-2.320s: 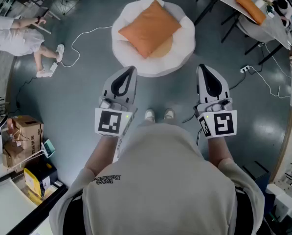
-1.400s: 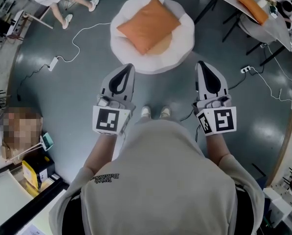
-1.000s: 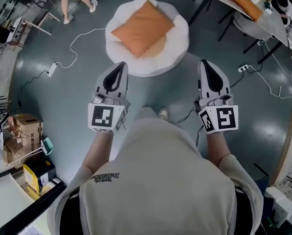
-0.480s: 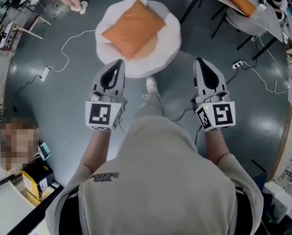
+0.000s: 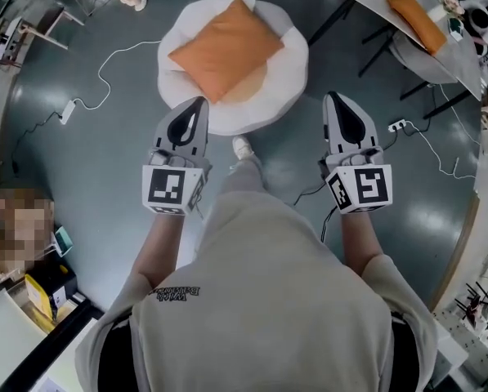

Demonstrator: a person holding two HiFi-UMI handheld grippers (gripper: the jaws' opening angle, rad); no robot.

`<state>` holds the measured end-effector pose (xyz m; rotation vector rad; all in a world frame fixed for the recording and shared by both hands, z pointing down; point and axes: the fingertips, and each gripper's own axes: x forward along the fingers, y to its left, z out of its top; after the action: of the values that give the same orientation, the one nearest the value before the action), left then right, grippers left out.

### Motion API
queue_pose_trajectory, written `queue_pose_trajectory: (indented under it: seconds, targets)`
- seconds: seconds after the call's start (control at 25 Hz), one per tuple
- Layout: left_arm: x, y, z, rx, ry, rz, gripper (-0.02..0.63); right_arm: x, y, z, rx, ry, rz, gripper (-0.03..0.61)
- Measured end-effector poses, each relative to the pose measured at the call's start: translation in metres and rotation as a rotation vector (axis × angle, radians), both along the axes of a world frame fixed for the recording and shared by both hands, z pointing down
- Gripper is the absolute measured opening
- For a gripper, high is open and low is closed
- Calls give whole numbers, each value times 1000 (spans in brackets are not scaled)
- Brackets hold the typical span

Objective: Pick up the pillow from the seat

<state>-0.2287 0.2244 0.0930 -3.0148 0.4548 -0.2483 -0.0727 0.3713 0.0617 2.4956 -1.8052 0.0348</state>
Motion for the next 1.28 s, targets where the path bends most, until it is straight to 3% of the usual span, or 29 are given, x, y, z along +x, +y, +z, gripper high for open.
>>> queue_pose_trajectory:
  seconds: [0.48,0.76,0.96,1.08,1.28]
  targets:
    - [75,-111,17,-71,-13,-66,9,83,-141,16,-78,-1,-88,8]
    - [86,-148,15,-67,-19,-109,9,112,-195,18,-94,-2,-124,8]
    - [78,-171,15,-85,-24,-197,9,132,-234,13,-102,-5,-173,8]
    - [78,-187,13,-85,-2,-248,11,143,-262,12,-102,10,-232,8]
    - [95,-200,32,-141,8,-361,11,169,-302,36,-141,7,-414,8]
